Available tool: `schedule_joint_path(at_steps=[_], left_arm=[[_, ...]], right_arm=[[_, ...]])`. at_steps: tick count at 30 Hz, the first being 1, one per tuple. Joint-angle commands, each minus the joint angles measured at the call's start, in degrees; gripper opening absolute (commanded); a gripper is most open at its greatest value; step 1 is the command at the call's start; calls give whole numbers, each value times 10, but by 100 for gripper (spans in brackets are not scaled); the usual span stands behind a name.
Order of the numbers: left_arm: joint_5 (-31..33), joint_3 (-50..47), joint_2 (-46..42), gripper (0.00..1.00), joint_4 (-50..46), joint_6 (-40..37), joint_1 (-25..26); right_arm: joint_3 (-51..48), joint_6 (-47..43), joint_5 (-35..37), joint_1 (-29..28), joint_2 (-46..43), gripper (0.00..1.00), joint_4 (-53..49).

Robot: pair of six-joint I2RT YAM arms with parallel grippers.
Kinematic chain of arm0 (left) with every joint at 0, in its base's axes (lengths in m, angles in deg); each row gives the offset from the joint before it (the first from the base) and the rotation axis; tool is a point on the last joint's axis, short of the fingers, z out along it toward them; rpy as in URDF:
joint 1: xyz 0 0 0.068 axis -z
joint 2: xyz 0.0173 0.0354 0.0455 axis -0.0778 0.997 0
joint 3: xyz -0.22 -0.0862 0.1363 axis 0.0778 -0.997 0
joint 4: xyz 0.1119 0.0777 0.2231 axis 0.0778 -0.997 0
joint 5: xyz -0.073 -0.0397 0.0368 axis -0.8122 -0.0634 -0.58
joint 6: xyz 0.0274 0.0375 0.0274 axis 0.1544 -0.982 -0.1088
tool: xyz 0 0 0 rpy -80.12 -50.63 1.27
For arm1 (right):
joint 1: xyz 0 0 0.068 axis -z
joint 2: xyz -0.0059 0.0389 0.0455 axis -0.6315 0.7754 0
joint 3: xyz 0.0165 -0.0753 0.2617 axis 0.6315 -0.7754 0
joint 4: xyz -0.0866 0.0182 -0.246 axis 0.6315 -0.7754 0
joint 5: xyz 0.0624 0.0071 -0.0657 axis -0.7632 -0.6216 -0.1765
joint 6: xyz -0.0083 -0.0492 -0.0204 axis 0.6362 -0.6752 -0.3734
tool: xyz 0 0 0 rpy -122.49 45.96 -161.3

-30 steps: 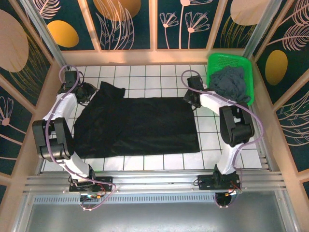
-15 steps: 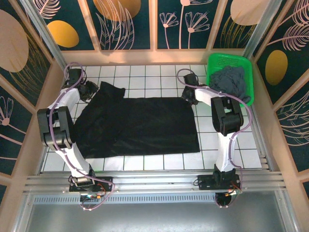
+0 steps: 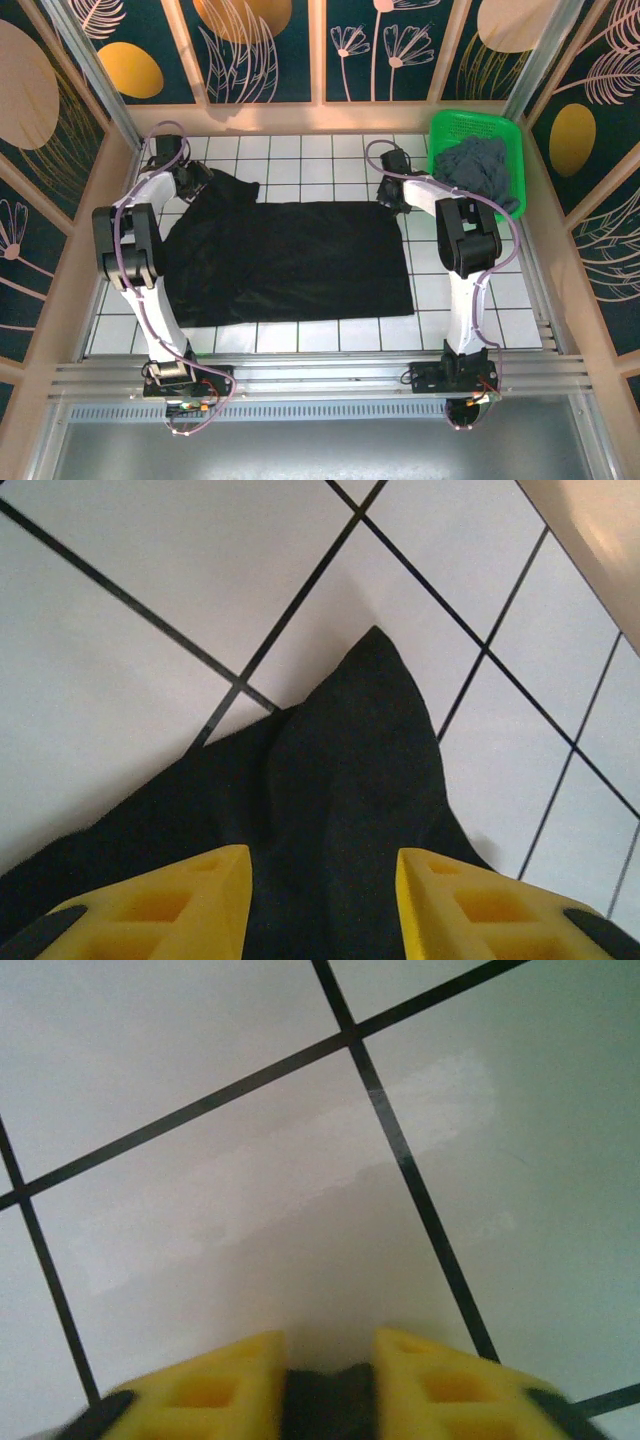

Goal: Fold and stack the t-shirts

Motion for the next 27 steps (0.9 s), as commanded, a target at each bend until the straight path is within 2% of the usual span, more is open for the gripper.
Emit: schedule_joint_path(at_steps=[1,3,5,12,21,27], left_arm=[[28,33,24,46,-6,-17,8],[43,48,39,47,-5,-20,10],[56,61,53,49,1,-24,13],[113,119,118,52,29,-49,17],[111,248,212,54,17,-57,25],[126,266,237,52,-30,-65,43]], right_arm=[[-5,-7,-25,-4,14,12,-16],[-6,-12,-31,-6,3,3,-14],[-7,-19,-37,-11,-7,0,-10],[-18,-22,-62,-24,-19,0,-7],[-41,-20,-75,-31,-32,0,-5],[-50,-17,-72,-29,-36,0,-3]])
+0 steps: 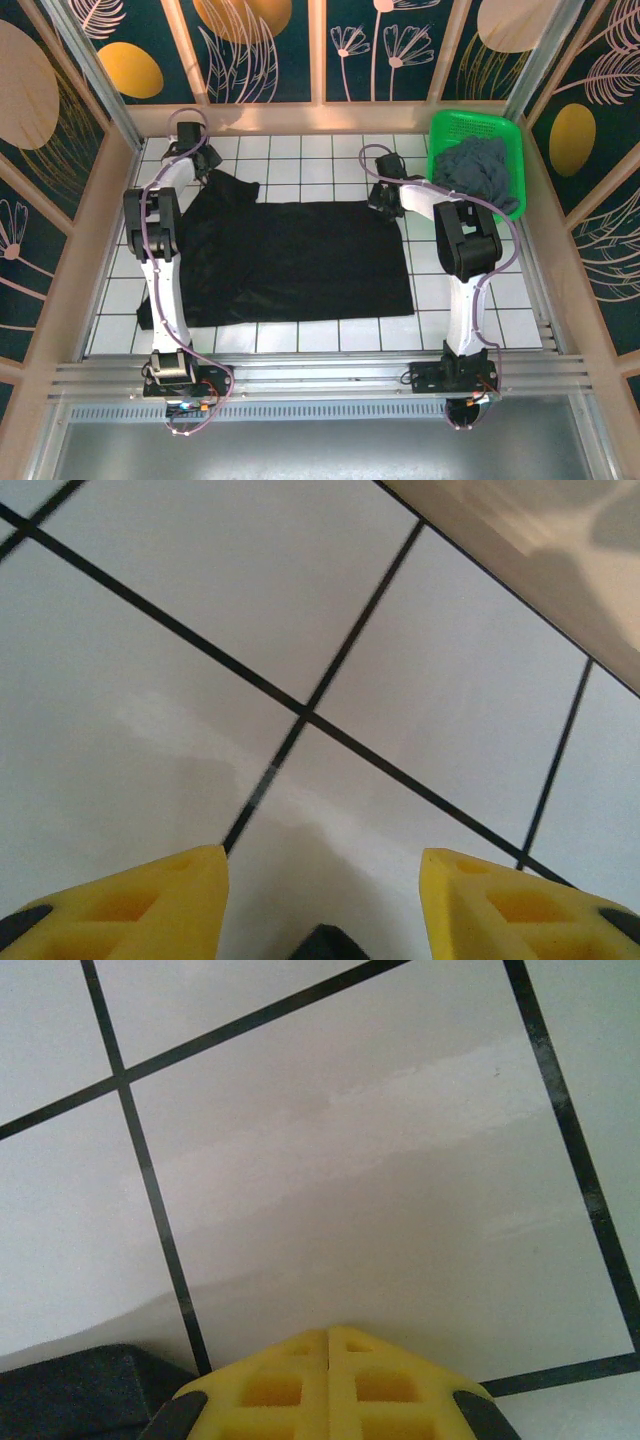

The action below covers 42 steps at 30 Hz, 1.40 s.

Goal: Fold and stack the t-shirts

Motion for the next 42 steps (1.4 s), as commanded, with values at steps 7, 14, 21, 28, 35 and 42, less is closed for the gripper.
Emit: schedule_joint_path(at_steps=[7,14,21,28,35,42], left_arm=[[26,46,48,36,-91,-22,14],[33,61,41,0,-110,-29,17],[61,12,-55,0,-95,-31,31],[44,-188,-233,0,-59,6,35],[24,-425,-458,0,-55,98,34],[78,-597,-688,0,-123,186,35]], right_arm=[[-13,-1,-22,-8,-16,0,-21],[-10,-4,-22,-5,-22,0,-23],[-25,-21,-29,6,-52,0,3],[-51,-59,-60,18,-94,0,37],[-95,-65,-59,19,-149,0,45],[-187,-39,-34,16,-238,0,49]])
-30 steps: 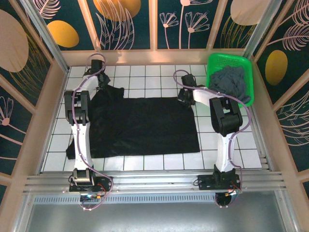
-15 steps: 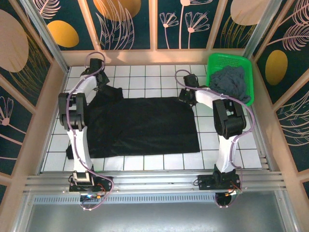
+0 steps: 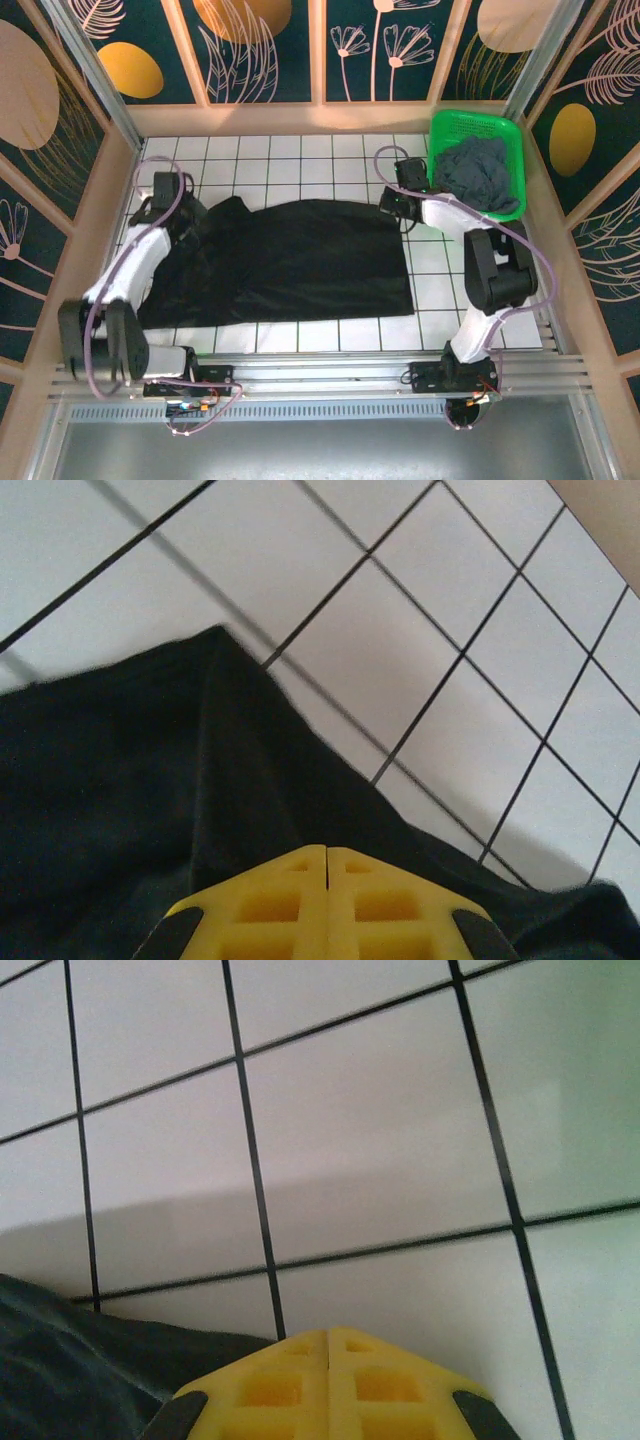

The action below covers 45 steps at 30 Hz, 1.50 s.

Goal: Fold and stack the t-shirts

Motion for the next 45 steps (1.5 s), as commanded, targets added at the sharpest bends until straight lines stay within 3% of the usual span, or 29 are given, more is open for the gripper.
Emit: schedule_joint_path(at_steps=[1,10,20,45], left_arm=[[35,-57,-97,0,-54,64,-2],[73,-154,-279,0,-177,118,-2],[131,-160,-343,0,-254,146,-2],[120,-228,-330,0,-277,219,-2]], right_arm=[[-41,12,15,-3,-52,0,0],[-167,35,33,-14,-142,0,-4],[-212,43,66,-46,-205,0,-34],[-293,155,102,-106,-286,0,-148]])
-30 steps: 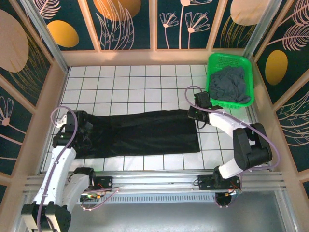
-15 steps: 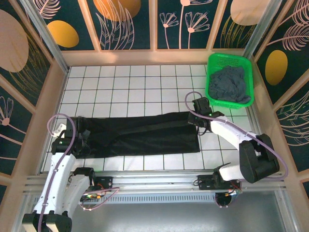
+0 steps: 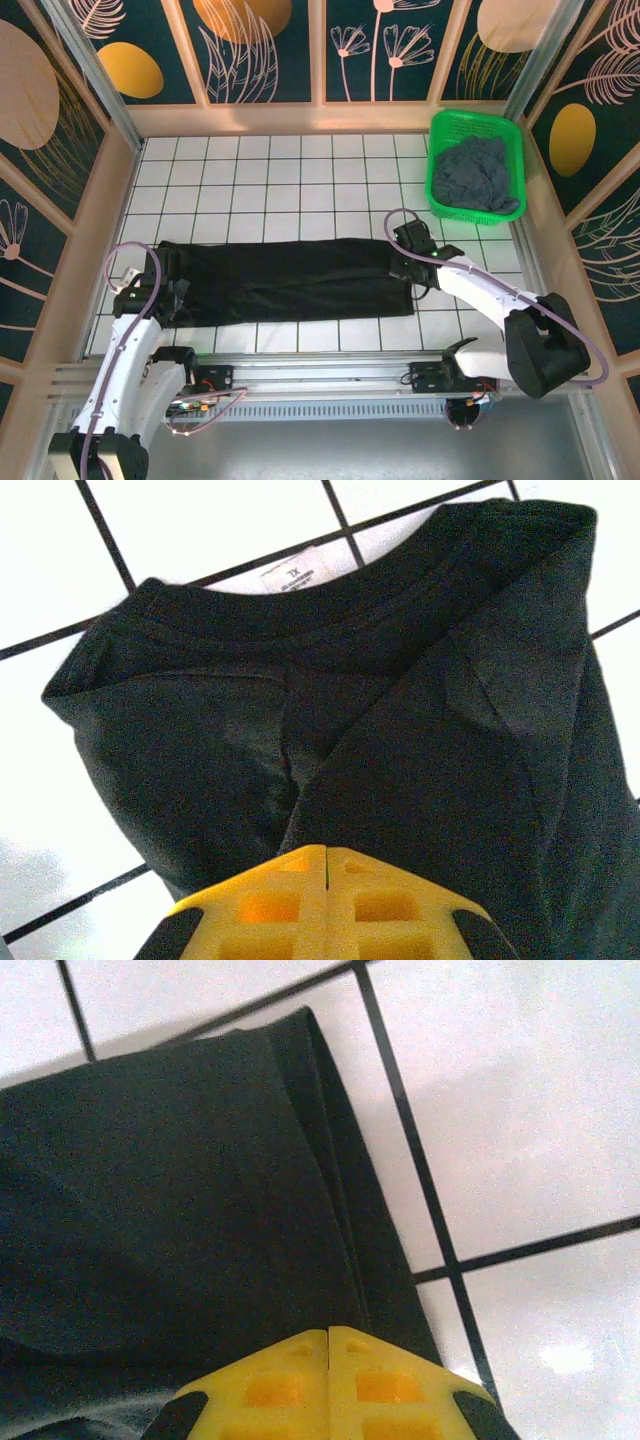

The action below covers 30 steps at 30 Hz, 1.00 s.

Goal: Fold and stack the t-shirts

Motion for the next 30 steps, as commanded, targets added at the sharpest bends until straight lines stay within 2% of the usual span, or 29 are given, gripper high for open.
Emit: schedule_joint_path(at_steps=[1,3,5,7,8,10,12,15,20,24,27,30], left_arm=[[13,-3,3,0,-22,18,-2],[16,-1,1,0,-22,18,-1],[17,0,2,0,-23,20,-2],[17,1,3,0,-27,22,-2],[17,5,3,2,-33,25,-2],[29,21,-6,16,-49,33,-2],[43,40,-16,27,-57,39,-2],[39,67,-6,34,-27,25,-2],[-50,74,93,33,126,-29,-2],[-118,90,207,32,235,-63,-2],[-141,105,288,31,286,-74,-2],[-148,113,358,31,321,-84,-12]], right_arm=[[-7,25,24,-3,-13,0,-32],[-7,27,27,-3,-23,0,-31],[-7,24,24,-4,-30,15,-25],[-1,25,27,-3,-29,25,-29],[2,26,29,-3,-29,28,-30],[12,29,36,-3,-31,32,-35],[23,30,39,-3,-37,32,-35],[40,24,32,-6,-37,29,-20],[56,29,-5,-19,6,18,29],[76,37,-39,-34,75,17,69],[89,51,-58,-36,125,17,89],[96,59,-45,-32,158,17,87]])
